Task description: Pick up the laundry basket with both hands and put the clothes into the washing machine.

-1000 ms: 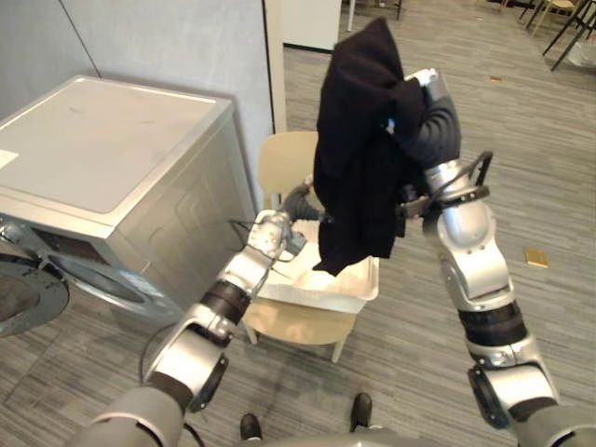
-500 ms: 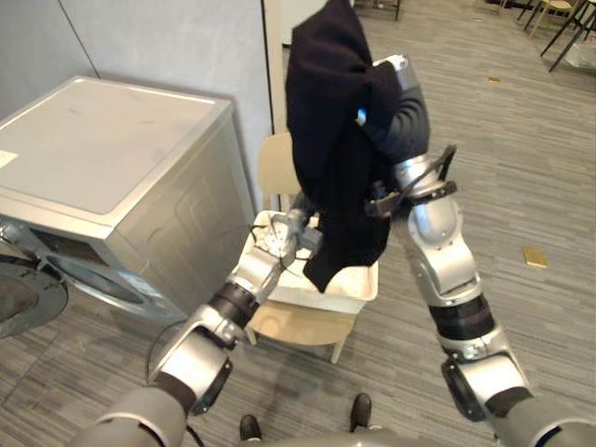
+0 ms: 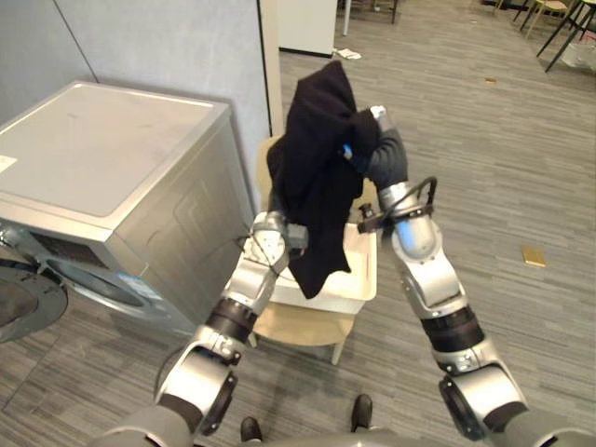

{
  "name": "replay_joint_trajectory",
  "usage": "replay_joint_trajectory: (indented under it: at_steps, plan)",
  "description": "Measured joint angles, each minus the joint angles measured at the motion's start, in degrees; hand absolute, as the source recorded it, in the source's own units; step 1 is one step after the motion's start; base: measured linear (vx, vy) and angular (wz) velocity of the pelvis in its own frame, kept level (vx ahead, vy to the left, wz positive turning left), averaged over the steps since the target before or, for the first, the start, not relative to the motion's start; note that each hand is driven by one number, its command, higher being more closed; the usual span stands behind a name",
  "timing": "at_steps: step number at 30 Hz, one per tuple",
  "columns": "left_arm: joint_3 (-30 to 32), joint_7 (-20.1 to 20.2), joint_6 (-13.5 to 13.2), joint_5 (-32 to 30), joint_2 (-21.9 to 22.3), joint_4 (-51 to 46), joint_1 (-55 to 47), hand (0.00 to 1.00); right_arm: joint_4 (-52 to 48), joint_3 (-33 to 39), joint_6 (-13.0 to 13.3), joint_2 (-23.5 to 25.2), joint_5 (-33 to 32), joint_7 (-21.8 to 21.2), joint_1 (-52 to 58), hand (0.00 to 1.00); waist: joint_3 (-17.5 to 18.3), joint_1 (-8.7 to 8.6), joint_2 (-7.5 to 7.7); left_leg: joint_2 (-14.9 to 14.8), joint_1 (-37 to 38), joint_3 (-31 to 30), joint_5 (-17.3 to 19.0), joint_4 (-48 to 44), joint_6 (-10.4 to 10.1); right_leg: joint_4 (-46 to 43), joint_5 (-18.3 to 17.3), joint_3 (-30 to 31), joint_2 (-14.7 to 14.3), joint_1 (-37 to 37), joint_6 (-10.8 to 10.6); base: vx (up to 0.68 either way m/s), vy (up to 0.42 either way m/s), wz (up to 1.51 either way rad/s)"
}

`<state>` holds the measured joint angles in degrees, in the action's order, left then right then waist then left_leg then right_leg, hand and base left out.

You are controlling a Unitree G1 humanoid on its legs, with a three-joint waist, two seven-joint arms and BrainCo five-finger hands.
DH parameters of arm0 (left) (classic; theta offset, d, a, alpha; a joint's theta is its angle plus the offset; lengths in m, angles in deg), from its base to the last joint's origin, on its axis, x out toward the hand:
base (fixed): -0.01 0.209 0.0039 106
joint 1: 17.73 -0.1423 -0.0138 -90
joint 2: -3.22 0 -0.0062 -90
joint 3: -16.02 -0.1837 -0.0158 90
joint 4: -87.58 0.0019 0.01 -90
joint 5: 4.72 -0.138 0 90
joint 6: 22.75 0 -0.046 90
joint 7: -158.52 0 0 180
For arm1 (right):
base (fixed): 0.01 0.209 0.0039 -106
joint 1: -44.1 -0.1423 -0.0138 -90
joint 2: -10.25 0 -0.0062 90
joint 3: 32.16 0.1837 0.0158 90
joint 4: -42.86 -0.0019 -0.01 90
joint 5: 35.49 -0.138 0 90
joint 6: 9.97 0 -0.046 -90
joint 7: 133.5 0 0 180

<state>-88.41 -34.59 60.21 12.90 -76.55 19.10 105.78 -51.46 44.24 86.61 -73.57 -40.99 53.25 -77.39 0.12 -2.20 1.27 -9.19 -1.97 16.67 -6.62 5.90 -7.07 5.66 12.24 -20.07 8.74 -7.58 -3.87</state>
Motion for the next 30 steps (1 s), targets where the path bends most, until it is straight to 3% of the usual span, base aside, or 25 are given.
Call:
replay_joint_trajectory:
  at_steps: [15, 20, 30]
  plan:
    - [4.51, -4.71, -0.52, -2.48, -0.25, -1.24, -1.60, 1.00, 3.79, -0.39, -0.49, -2.27, 1.07, 0.74, 1.98, 0.00, 0.93, 0.02, 0.24, -0.08, -0.03, 0.62, 0.34, -0.01, -0.44, 0.03, 0.31, 1.03, -0.10, -0.59, 0.12, 0.00, 0.003, -0.02]
    - [10.47, -4.92, -0.61, -2.38, -0.95, -3.38, -1.62, 1.00, 5.98, 1.32, -1.17, -3.92, 1.06, 0.42, 4.11, 0.00, 0.95, 0.08, 0.26, -0.14, -0.08, 0.71, 0.23, -0.01, -0.30, 0.03, 0.23, 1.03, -0.21, -0.69, 0.03, 0.00, 0.000, 0.00]
    - [24.45, -5.91, -1.11, -2.24, -6.50, -16.92, -2.69, 1.00, 7.66, 13.91, -5.51, -6.20, 4.64, -1.95, 16.30, 0.00, 0.98, -0.02, -0.22, -0.11, -0.09, 0.59, 0.22, -0.01, -0.25, 0.02, 0.04, 0.72, -0.18, -0.55, -0.08, 0.00, 0.000, 0.00]
